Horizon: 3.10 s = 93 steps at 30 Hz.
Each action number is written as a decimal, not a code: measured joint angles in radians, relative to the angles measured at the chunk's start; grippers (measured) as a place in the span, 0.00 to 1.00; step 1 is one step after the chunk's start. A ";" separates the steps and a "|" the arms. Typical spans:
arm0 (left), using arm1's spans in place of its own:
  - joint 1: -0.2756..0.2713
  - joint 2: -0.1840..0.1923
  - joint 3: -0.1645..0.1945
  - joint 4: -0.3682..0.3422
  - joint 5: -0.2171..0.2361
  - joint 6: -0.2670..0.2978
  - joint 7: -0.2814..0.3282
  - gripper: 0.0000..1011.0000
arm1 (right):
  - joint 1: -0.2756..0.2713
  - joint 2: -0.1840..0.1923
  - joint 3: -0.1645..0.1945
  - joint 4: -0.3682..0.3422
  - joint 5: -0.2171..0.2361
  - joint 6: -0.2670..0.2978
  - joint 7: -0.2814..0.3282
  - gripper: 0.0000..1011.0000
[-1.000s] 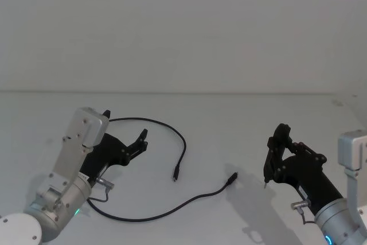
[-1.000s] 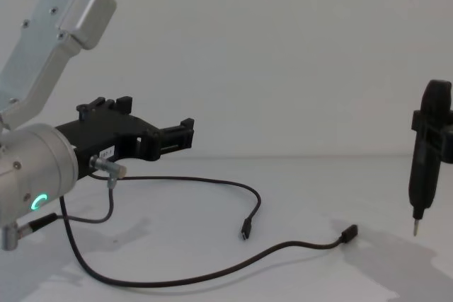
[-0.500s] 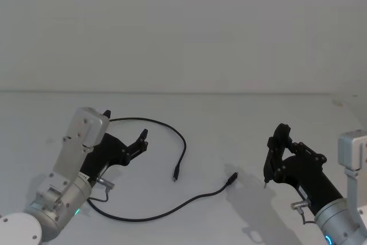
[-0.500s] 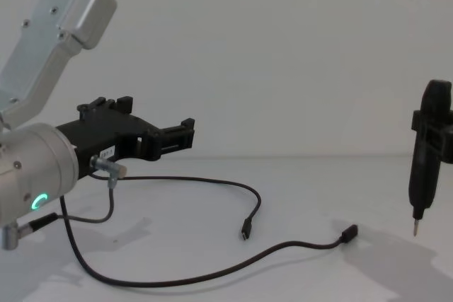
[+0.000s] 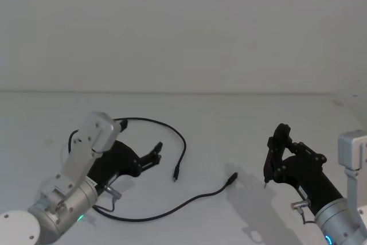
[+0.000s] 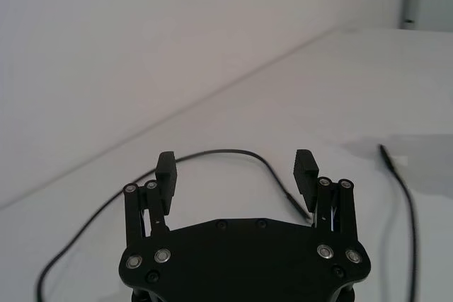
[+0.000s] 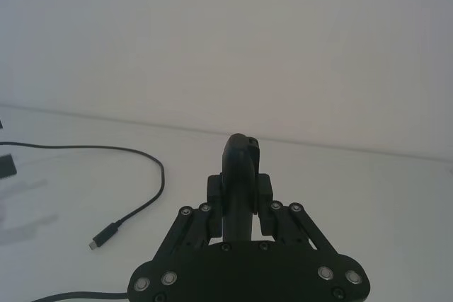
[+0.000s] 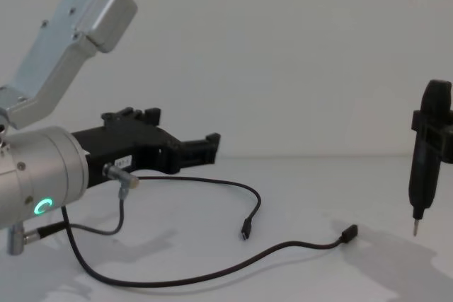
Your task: Pick up the data cable with the one hand.
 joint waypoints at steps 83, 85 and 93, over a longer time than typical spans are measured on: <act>-0.234 -0.052 0.199 0.184 -0.154 0.397 -0.361 0.73 | 0.000 0.000 0.000 0.000 0.000 0.000 0.000 0.28; -0.235 -0.052 0.200 0.186 -0.154 0.398 -0.361 0.69 | 0.000 0.000 0.000 0.000 0.000 0.000 0.000 0.28; -0.239 -0.056 0.202 0.191 -0.153 0.400 -0.361 0.42 | 0.000 0.000 0.000 0.000 0.000 0.000 0.000 0.28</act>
